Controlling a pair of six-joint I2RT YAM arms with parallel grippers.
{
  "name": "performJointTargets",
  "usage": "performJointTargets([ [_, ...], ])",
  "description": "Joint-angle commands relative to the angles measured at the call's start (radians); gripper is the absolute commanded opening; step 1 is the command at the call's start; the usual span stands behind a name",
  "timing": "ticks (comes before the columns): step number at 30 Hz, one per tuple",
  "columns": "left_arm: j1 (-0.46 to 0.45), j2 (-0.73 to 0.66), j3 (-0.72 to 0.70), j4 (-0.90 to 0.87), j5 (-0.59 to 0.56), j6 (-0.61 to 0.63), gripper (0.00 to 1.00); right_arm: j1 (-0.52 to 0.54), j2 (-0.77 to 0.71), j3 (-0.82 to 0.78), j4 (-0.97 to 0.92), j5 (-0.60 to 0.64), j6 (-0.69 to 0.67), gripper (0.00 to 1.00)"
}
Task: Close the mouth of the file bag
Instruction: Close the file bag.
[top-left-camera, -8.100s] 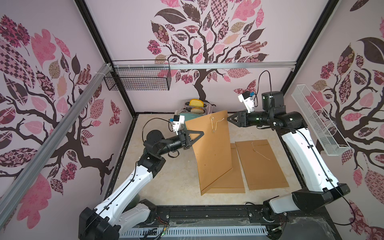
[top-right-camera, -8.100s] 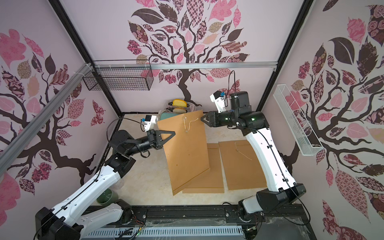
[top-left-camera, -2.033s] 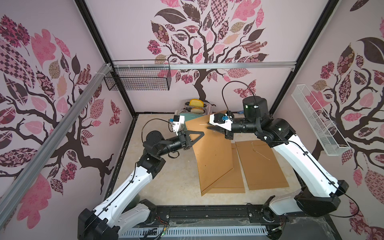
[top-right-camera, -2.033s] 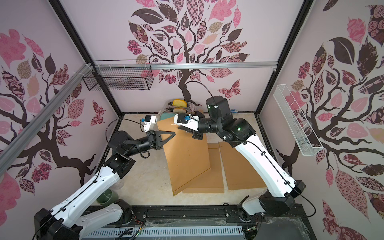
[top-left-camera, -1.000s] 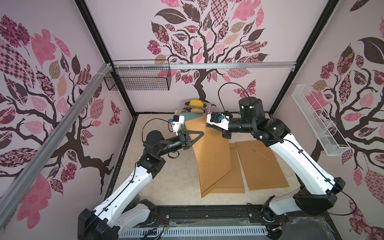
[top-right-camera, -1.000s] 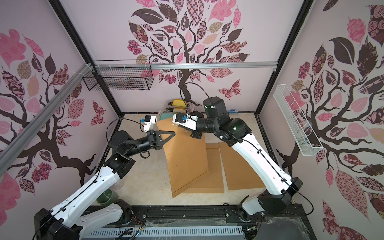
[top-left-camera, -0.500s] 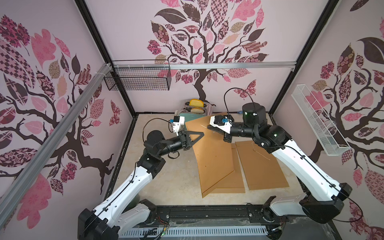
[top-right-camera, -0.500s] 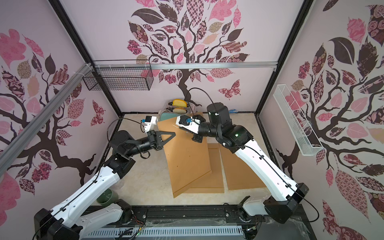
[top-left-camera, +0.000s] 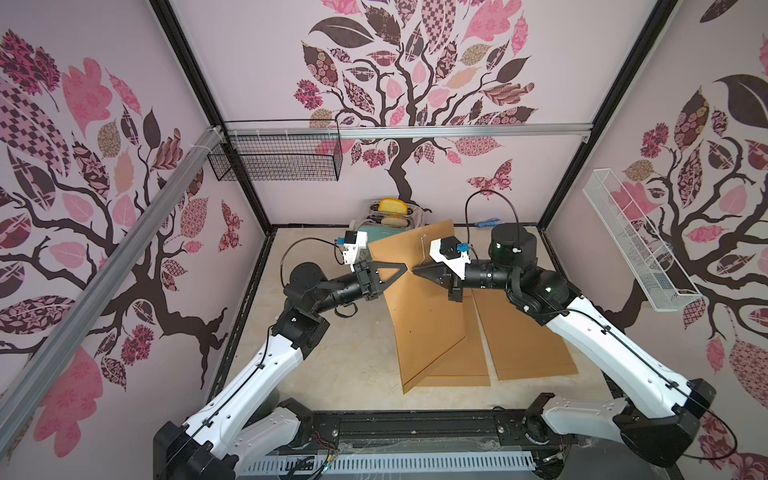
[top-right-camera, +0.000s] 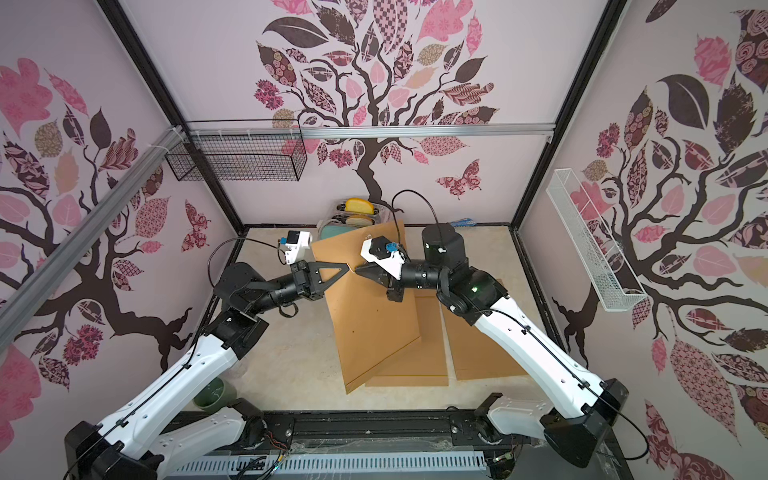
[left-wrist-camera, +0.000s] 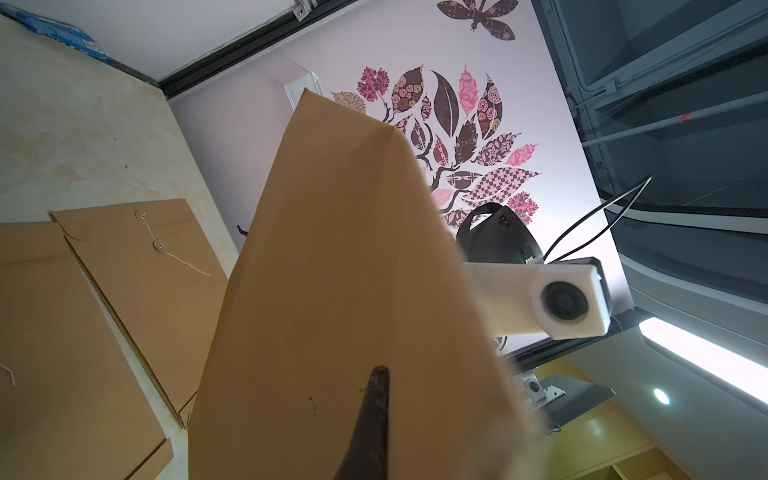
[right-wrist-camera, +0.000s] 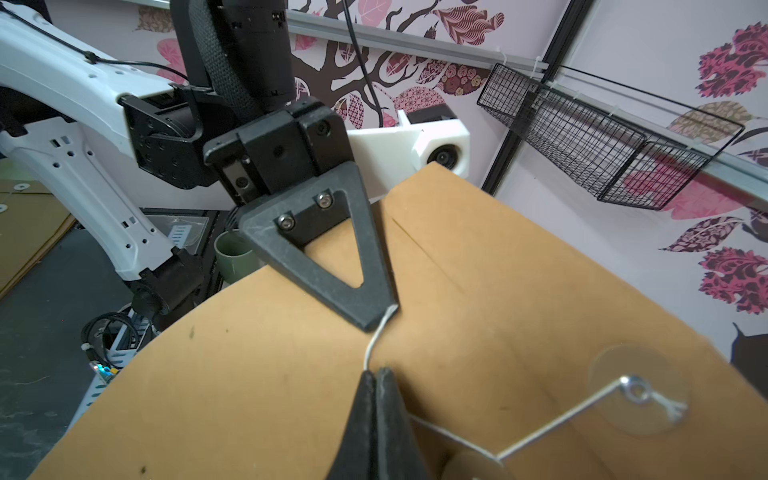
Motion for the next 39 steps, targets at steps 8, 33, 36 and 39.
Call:
performJointTargets([
  [8,-0.005,-0.021,0.023,0.042,0.005,0.006,0.00,0.001,-0.057,-0.115,0.105,-0.052,0.111,0.00],
  [33,-0.007,0.003,0.024,0.037,-0.006,0.027,0.00,0.031,-0.233,-0.244,0.177,0.271,0.643,0.59],
  [36,-0.007,0.005,0.024,0.035,-0.005,0.029,0.00,0.050,-0.200,-0.209,0.130,0.316,0.767,0.56],
  [39,-0.007,0.007,0.026,0.035,-0.002,0.032,0.00,0.057,-0.184,-0.192,0.121,0.313,0.858,0.54],
])
